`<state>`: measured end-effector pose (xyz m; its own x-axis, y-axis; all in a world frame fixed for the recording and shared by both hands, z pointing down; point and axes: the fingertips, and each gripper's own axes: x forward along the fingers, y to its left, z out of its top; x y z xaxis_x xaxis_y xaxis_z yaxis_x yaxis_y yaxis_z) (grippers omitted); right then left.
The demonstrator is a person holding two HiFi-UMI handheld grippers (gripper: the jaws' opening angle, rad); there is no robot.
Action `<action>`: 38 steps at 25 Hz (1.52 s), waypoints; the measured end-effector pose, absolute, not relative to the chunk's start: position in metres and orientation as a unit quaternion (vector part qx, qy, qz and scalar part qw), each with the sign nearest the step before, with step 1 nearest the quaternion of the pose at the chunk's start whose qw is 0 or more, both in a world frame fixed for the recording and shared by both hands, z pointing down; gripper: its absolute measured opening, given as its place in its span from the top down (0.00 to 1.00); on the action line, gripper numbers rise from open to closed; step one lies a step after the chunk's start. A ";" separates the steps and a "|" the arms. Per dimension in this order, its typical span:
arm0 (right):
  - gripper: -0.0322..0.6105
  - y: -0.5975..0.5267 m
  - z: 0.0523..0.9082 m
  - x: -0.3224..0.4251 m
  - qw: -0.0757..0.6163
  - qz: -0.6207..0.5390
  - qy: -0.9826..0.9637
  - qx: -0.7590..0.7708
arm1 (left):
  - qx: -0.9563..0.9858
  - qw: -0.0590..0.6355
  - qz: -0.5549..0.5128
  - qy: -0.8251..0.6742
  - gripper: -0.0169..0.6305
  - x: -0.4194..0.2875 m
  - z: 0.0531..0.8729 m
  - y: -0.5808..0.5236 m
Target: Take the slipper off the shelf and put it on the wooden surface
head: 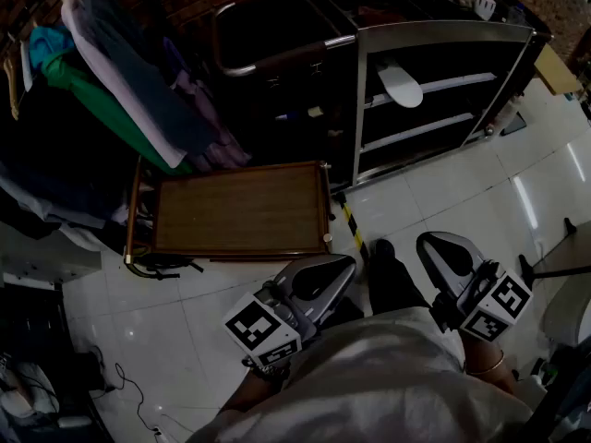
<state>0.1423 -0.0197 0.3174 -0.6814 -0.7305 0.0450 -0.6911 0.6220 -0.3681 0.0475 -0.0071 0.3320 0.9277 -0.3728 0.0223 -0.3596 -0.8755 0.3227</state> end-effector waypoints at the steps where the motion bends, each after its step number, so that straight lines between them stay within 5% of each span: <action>1: 0.94 -0.025 0.319 0.146 0.052 -0.179 0.899 -0.395 | 0.968 0.163 -0.022 -0.190 0.97 0.051 0.332 -0.012; 22: 0.92 -0.267 0.361 0.319 0.020 -0.157 0.906 -0.392 | 0.966 0.155 0.001 -0.206 0.97 0.206 0.334 -0.218; 38: 0.72 -0.431 0.542 0.377 -0.077 -0.319 0.857 -0.396 | 0.948 0.156 -0.016 -0.276 0.97 0.226 0.349 -0.302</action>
